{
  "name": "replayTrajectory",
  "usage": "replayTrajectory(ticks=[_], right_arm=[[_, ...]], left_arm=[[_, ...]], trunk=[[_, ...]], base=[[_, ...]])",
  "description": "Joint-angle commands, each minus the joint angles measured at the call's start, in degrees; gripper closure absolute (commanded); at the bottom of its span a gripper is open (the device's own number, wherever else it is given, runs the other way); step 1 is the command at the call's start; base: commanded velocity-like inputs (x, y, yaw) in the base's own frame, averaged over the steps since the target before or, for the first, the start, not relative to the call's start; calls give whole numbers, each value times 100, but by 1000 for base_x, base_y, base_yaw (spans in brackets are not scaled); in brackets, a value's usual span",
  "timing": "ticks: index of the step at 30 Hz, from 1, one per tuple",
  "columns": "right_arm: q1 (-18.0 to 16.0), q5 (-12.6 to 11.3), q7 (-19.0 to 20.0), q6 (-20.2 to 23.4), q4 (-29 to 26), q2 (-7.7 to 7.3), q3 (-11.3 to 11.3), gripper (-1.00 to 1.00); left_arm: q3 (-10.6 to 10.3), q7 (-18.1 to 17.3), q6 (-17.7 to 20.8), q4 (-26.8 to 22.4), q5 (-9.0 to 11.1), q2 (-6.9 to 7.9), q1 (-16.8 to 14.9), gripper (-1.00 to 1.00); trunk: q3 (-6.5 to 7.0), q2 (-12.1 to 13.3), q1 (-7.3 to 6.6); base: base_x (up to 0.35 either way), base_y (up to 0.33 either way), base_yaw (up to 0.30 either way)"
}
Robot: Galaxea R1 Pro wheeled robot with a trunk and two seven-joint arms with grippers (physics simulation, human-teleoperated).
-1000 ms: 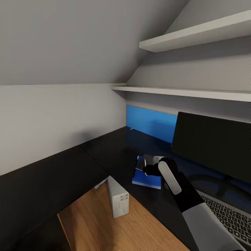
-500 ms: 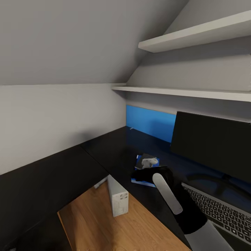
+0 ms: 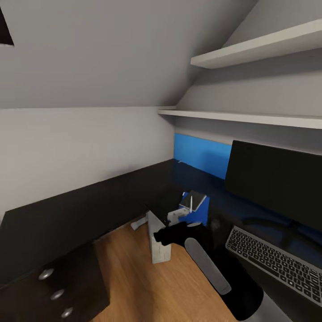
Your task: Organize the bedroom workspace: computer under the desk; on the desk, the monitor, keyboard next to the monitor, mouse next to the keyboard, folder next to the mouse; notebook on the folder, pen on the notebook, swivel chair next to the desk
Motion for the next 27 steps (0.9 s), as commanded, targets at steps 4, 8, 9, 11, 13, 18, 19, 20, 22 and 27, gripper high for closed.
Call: replayTrajectory(ticks=[4,8,9,11,13,18,19,20,22,27], right_arm=[[73,-45,-62,13,-151,-2,54,-100],[90,-42,-63,13,-184,-5,111,-100],[93,-40,-63,13,-190,-5,138,-100],[96,-38,-63,13,-200,-6,203,-100],[99,-36,-63,13,-209,-3,271,-100],[102,-34,-63,13,-213,-3,333,-100],[102,-34,-63,13,-213,-2,337,-100],[102,-32,-63,13,-213,-1,340,-100],[102,-27,-63,13,-213,1,349,-100],[102,-26,-65,13,-213,7,377,-100]], left_arm=[[-15,46,-67,-19,28,5,12,-100],[-18,47,-123,-22,28,5,20,-100],[-19,47,-131,-22,28,5,21,-100],[-16,47,-142,-21,28,5,23,-100],[-14,47,-150,-22,28,5,25,-100],[-12,43,-153,-17,28,5,27,-100],[-12,42,-153,-17,28,5,27,-100],[-12,41,-153,-17,28,5,27,-100],[-12,40,-153,-20,28,5,27,-100],[-12,35,-153,-20,27,5,27,-100]], trunk=[[-6,-4,-3],[-6,-4,-3],[-6,-4,-3],[-6,-4,-3],[-6,-4,-3],[-7,-4,-3],[-9,-4,-3],[-11,-4,-3],[-14,-4,-3],[-15,-4,-3]], base=[[-306,-164,276],[-308,-157,276],[-309,-155,276],[-310,-154,276],[-310,-156,276],[-310,-163,276],[-310,-170,273],[-310,-171,272],[-230,-130,273],[-61,-36,276]])
